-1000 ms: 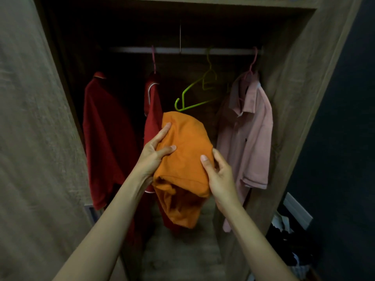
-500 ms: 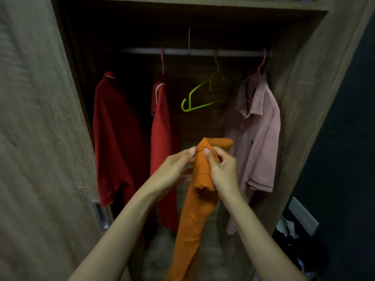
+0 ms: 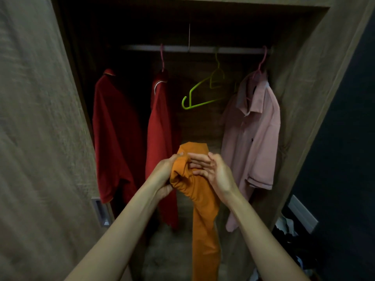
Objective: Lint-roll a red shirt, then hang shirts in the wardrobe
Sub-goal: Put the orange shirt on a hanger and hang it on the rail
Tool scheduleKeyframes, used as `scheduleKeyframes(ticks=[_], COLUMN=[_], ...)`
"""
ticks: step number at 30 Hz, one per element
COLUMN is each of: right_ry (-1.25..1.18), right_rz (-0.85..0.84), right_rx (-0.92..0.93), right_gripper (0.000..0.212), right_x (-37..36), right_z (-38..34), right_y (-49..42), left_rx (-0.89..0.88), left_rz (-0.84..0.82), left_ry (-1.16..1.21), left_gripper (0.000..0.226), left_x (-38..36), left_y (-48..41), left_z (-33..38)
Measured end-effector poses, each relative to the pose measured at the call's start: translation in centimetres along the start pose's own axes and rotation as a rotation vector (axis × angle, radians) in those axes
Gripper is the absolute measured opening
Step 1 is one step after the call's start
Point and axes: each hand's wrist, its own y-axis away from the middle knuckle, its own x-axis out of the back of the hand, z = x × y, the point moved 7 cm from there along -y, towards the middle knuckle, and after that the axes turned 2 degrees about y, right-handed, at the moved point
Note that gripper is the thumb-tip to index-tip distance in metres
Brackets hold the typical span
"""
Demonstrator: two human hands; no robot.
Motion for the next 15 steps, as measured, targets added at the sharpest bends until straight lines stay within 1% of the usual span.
scheduleKeyframes(ticks=[6,10,12,14,15], right_ry=[-0.051,0.047,0.099,0.17,0.203], right_rz=[0.021,0.041,0.029,0.05,0.097], right_rx=[0.048,0.056,0.067,0.113,0.149], right_gripper=[0.042,0.035,0.034,0.032,0.031], right_x=[-0.1,-0.2,-0.4,-0.2,0.3], right_z=[0.3,0.5,0.3,-0.3,-0.8], right_y=[0.8,1.1,1.1,1.2,1.3], left_rx=[-0.001,-0.038,-0.048,-0.056,-0.063], left_rz=[-0.032,-0.092,-0.101,-0.072,-0.042], left_ry=[0.011,-0.025,-0.028,-0.024,-0.044], left_gripper=[0.017,0.024,0.023,0.017,0.016], left_x=[-0.2,-0.6,-0.9,-0.4,0.1], left_y=[-0.9,-1.0,-1.1,-2.1,-2.8], left_z=[-1.0,-1.1,-1.2,-1.4,-1.4])
